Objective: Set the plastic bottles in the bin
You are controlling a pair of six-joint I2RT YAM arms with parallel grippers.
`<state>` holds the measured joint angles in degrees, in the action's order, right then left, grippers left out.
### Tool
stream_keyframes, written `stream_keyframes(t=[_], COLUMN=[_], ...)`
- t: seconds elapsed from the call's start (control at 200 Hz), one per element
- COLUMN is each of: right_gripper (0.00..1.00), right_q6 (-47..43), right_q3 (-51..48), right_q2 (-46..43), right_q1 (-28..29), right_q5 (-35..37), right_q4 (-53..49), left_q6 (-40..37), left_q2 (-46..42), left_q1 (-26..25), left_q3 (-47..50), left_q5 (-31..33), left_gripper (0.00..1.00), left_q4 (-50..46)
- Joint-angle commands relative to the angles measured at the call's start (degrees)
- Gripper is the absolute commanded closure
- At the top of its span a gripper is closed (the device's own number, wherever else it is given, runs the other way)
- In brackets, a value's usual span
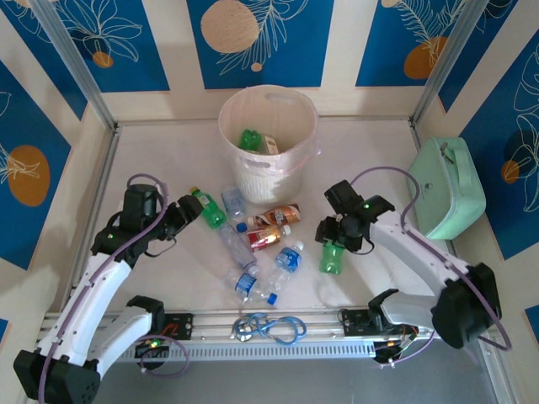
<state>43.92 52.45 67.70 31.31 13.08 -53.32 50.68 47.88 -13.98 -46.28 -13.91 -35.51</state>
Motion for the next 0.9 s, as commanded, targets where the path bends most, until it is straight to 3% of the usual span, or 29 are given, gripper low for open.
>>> stream_keyframes(t=[0.0,0.11,0.37,0.655,0.785,0.89], right_gripper=[0.47,0.47,0.48,0.48,0.48,0.48], right_q6=[-2.2,-3.8,-5.2,-0.7,0.3,0.0], right_q3=[5.7,10.9,18.3,24.2,30.4,37.6], right_q2=[-3.5,-3.7,-2.3,0.4,2.6,5.8], right_q1=[6.6,13.3,18.2,14.4,11.9,9.1], right_q5=[3.6,4.4,-6.3,-12.8,-13.7,-13.2], right_q4=[-1.4,0.7,11.0,15.7,17.3,16.9], left_q6=[-1.4,-0.1,7.2,11.6,10.7,7.0], left_q2=[0.4,0.5,-1.3,-0.5,-0.3,-0.1], left_q1=[0.8,0.9,0.8,0.8,0.7,0.7], left_q3=[-3.8,-4.8,-2.5,-1.8,-1.1,-1.8], left_q5=[-3.2,-7.8,-19.6,-22.7,-21.6,-18.6], left_gripper=[0.23,0.24,0.25,0.28,0.29,0.3], left_q4=[0.4,4.6,22.1,31.2,29.0,21.1])
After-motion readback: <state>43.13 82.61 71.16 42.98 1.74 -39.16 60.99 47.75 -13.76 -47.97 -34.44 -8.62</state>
